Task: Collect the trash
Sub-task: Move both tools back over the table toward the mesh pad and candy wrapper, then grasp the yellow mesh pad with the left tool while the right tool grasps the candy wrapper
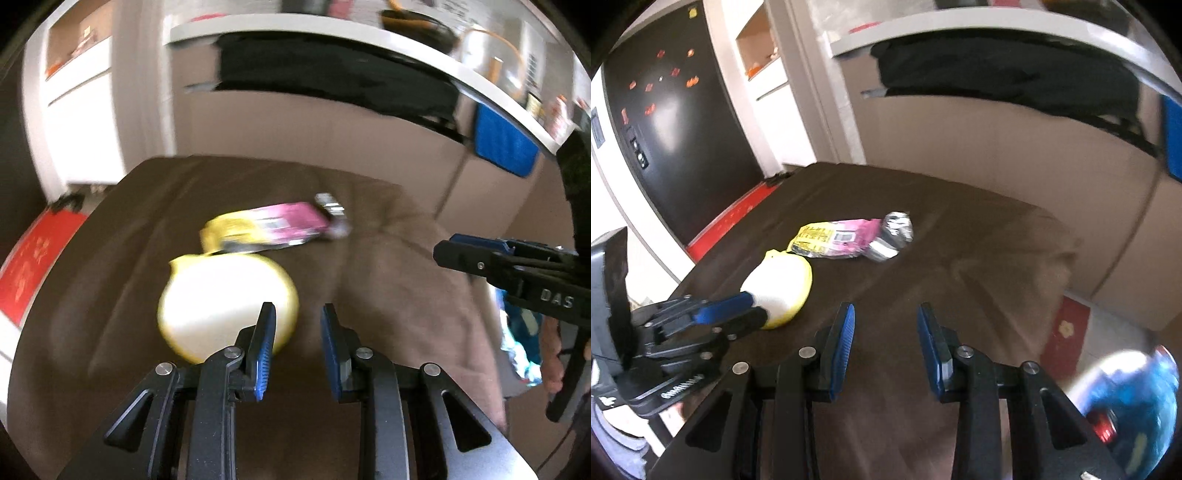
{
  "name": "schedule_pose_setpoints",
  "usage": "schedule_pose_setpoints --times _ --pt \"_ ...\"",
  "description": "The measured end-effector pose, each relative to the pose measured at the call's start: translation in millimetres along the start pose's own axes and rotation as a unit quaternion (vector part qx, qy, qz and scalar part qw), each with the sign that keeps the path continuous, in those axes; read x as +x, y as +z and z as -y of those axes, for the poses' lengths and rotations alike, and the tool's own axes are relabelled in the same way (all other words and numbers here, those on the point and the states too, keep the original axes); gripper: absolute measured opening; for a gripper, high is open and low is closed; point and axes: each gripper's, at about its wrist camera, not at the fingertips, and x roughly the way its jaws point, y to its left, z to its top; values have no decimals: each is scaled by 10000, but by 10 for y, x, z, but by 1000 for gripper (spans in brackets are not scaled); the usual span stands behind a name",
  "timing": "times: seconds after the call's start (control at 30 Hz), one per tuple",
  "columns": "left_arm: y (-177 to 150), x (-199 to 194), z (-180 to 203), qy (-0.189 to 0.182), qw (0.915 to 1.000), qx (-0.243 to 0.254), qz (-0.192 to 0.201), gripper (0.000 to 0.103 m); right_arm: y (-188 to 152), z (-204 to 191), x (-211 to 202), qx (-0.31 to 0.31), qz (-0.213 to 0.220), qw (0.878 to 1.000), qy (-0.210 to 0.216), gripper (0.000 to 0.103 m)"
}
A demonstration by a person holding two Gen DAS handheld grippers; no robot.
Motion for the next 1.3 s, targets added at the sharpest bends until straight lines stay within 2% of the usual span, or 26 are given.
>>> schedule_pose_setpoints --times 0.13,0.23,0.37,0.53,0.57,0.67,1.0,1.17,1.23,1.27,1.3 --pt "4 107 -361 108 9996 -255 -101 26 152 -56 427 -79 -187 9998 94 33" --pt "33 136 -561 105 9992 -390 -41 26 251 -6 622 12 -97 9999 -72 33" --pt "81 127 -761 78 9982 -582 92 27 394 119 897 403 21 9992 -13 33" --pt "112 196 -891 75 9972 -742 18 40 478 175 1200 717 -219 9972 -12 33" --pt "113 210 -899 90 9974 -714 -15 41 478 151 1183 640 -129 9978 -80 32" --pt "93 277 -889 91 9979 -636 -119 42 468 87 1121 350 -186 9989 -249 5" --pt "138 577 -968 32 9950 -963 -273 55 327 285 507 270 45 9986 -447 2" --pt "200 663 -842 367 9957 -747 -418 58 237 382 270 305 92 9983 -486 2" --pt "205 676 -806 420 9957 -684 -454 57 189 387 184 288 127 9982 -514 2" --pt "206 674 -794 386 9961 -648 -455 53 169 388 150 283 130 9982 -506 2" --pt "203 668 -785 256 9965 -661 -451 42 144 384 104 273 140 9983 -501 2"
